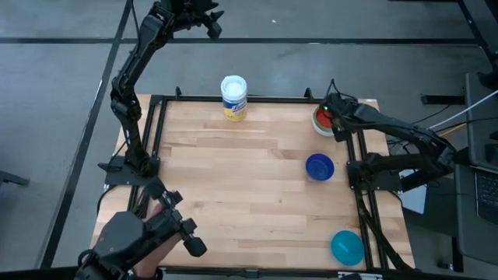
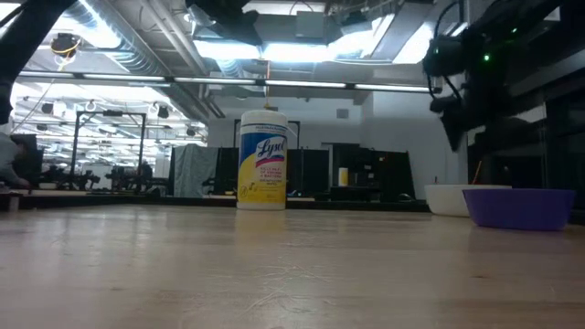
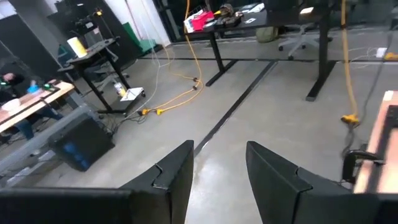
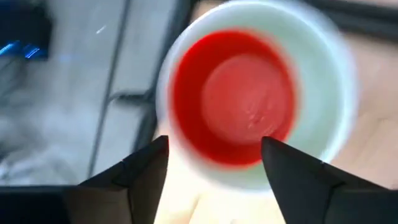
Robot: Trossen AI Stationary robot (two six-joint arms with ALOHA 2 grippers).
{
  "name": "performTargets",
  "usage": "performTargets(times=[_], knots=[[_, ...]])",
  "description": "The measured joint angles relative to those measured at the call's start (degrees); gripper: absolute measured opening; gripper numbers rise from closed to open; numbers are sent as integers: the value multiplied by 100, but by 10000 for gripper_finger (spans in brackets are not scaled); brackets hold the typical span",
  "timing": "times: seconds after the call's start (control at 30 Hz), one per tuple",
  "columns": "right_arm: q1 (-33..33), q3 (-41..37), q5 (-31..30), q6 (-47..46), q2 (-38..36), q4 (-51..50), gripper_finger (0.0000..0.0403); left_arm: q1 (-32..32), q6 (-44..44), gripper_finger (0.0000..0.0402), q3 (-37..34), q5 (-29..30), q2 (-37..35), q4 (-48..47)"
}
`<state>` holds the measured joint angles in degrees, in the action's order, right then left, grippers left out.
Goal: Nest bowls inside each other
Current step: Stack the light blue bowl on the red bowl
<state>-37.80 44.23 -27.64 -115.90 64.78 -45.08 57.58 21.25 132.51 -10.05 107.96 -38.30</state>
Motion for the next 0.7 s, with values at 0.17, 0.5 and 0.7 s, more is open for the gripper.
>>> performTargets(times=[0.17, 0.5, 0.7], knots=[[754, 0, 257, 1647, -302, 1729, 277, -15, -316, 143, 1, -538, 0, 90], [2941, 178, 140, 3967, -26, 5781, 234, -873, -795, 143, 20, -1986, -176, 59], [3631, 1217, 1332, 5207, 602, 5690, 202, -2056, -871, 144, 20, -1794, -478, 312]])
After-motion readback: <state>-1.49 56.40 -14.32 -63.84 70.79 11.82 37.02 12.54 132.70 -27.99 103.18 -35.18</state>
